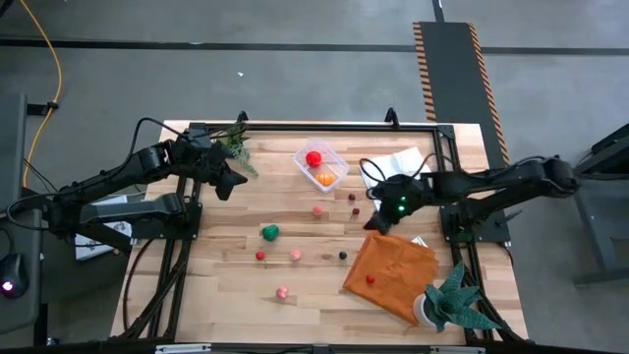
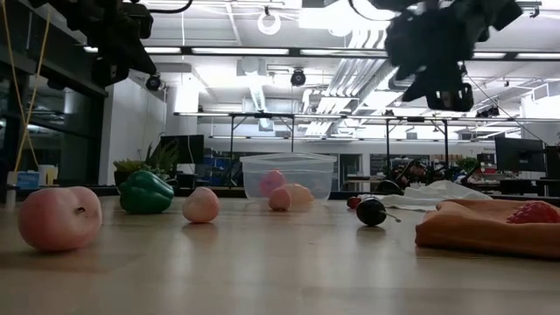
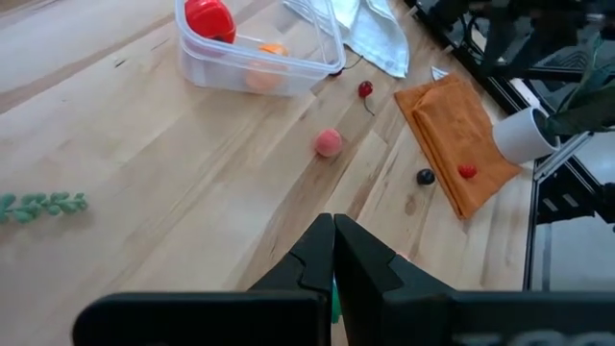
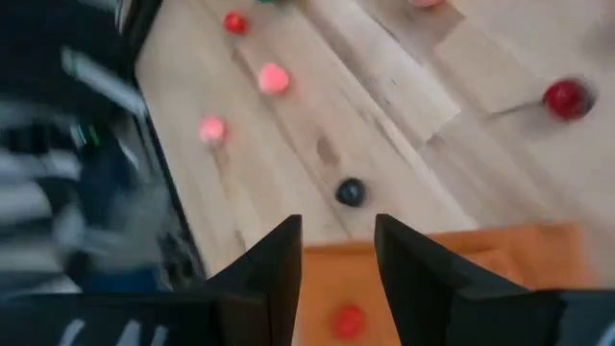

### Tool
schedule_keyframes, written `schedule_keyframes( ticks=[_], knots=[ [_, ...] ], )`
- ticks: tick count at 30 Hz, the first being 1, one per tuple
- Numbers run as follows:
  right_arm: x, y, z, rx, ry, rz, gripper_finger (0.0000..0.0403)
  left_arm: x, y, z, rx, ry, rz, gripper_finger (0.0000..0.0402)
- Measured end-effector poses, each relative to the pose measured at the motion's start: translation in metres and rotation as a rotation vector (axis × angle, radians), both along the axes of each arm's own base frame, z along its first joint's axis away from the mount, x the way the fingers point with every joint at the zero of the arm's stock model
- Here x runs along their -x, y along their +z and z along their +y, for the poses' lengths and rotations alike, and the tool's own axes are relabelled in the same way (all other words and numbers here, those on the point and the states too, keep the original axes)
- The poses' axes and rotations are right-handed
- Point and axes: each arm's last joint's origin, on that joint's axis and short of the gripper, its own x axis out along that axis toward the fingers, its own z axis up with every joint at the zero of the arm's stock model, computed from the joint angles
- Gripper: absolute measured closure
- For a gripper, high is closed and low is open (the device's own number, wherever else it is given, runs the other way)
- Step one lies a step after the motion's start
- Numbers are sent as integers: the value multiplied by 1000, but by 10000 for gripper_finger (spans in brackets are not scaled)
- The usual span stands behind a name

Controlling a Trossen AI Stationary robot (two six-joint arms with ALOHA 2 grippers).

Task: Pick and placing Produce into tupperware
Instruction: Put the red raspberry into the transparent bin

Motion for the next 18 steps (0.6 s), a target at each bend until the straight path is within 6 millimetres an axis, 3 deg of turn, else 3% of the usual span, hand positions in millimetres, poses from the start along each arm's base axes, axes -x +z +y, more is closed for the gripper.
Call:
schedule_keyframes(
  ticks=[6, 10, 18],
  knots=[
    [-28, -4, 7, -103, -63, 35, 281, 1, -1, -1, 4, -12, 18, 401],
    [-40, 7, 20, -110, -5, 67, 281, 2, -2, -1, -15, -36, 34, 401],
    [-51, 38, 48, 130, 40, 338, 281, 3, -3, -2, -43, -68, 55, 401]
  ],
)
